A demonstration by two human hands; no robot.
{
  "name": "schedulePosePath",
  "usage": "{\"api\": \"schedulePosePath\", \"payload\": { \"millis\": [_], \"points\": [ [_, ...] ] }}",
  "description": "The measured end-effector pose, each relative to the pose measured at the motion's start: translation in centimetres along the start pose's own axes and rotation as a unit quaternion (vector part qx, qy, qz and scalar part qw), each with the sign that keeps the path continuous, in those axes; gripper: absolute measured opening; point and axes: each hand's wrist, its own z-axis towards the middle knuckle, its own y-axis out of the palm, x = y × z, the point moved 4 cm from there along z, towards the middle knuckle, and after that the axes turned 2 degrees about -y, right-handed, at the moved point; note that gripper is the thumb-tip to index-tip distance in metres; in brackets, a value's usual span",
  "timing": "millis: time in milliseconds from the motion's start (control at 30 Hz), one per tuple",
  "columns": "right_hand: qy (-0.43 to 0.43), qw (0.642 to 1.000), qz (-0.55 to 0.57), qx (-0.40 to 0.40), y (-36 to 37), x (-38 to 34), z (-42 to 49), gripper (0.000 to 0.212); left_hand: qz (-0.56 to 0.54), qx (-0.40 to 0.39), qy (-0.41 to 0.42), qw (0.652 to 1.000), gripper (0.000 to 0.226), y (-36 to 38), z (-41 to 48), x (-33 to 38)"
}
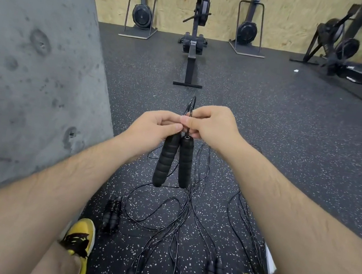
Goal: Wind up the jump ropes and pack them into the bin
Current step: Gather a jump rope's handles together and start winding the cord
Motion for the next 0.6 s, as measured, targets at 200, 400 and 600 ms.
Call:
{"api": "schedulePosePath", "payload": {
  "millis": [200, 400, 600],
  "points": [
    [0.033, 0.997, 0.061, 0.039, -0.1, 0.1, 0.1, 0.028, 0.047, -0.041, 0.006, 0.998, 0.032, 1.0, -0.2, -0.7],
    [0.048, 0.992, 0.094, 0.074, -0.4, 0.3, 0.5, 0.026, 0.077, -0.042, -0.004, 0.996, 0.046, 1.2, -0.3, -1.2],
    [0.045, 0.996, 0.036, 0.064, -0.3, -0.3, 0.1, 0.027, 0.079, 0.040, 0.027, 0.996, 0.027, 0.8, 0.1, -0.4]
  ]
}}
